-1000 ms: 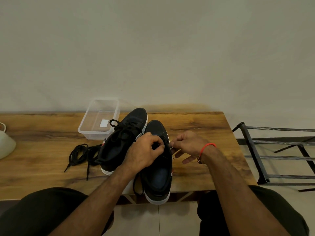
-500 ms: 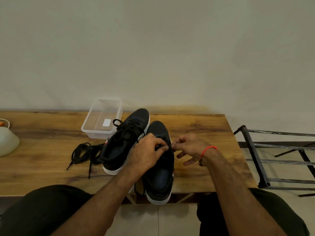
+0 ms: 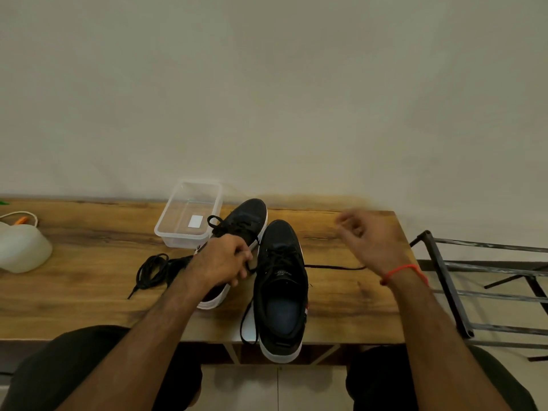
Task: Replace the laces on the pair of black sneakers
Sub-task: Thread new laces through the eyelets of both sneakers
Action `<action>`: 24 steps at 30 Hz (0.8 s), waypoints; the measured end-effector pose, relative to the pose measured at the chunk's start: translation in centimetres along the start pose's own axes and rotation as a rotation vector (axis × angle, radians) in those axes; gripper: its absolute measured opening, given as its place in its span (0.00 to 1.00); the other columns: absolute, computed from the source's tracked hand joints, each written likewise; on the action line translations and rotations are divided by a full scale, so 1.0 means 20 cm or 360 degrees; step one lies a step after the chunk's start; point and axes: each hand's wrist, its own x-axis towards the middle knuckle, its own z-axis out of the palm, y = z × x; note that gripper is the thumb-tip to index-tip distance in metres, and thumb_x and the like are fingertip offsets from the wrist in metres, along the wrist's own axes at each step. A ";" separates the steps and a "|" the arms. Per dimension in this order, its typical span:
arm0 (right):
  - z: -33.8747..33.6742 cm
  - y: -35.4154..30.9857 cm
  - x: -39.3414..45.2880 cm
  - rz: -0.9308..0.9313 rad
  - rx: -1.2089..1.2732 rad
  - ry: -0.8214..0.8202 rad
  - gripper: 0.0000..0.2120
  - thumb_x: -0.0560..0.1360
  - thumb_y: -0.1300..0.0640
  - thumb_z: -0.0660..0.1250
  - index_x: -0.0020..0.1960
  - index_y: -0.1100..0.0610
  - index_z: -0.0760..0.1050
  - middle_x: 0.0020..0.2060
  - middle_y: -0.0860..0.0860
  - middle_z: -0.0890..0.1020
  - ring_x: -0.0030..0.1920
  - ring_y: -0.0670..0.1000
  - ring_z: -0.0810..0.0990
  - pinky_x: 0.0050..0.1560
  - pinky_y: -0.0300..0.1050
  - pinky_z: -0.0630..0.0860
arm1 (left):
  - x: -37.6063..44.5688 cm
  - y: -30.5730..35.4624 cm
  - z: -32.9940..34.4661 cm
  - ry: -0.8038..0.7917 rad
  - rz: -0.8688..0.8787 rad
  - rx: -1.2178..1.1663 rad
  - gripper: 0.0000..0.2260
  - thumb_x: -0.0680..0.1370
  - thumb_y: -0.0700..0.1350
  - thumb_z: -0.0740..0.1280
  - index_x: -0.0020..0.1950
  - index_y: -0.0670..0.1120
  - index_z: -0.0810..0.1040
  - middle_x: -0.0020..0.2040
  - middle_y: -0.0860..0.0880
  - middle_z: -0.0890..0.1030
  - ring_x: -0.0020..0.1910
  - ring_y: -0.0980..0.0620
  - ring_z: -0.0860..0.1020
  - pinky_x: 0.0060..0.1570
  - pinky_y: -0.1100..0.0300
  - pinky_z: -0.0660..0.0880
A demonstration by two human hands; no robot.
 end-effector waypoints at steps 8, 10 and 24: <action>0.20 0.01 -0.02 0.0056 -0.0690 -0.0834 0.03 0.78 0.58 0.67 0.48 0.56 0.80 0.45 0.52 0.83 0.47 0.52 0.80 0.49 0.48 0.79 | 0.02 -0.05 0.09 -0.0441 -0.0005 0.0217 0.07 0.83 0.45 0.65 0.58 0.55 0.70 0.57 0.50 0.80 0.34 0.55 0.83 0.45 0.53 0.83; 0.15 0.04 0.00 0.0193 -0.0677 -0.0656 0.03 0.76 0.56 0.67 0.44 0.55 0.78 0.41 0.51 0.83 0.44 0.52 0.81 0.46 0.50 0.79 | 0.02 -0.06 0.08 -0.0434 -0.0028 0.0214 0.08 0.82 0.46 0.66 0.59 0.54 0.69 0.58 0.49 0.80 0.33 0.55 0.84 0.44 0.53 0.82; 0.27 0.03 -0.01 -0.0124 -0.0712 -0.0876 0.02 0.79 0.54 0.67 0.52 0.50 0.77 0.55 0.50 0.79 0.58 0.53 0.75 0.57 0.47 0.73 | 0.00 -0.03 0.09 -0.0310 0.0040 0.0140 0.05 0.84 0.48 0.63 0.60 0.53 0.73 0.54 0.49 0.80 0.38 0.52 0.84 0.27 0.65 0.75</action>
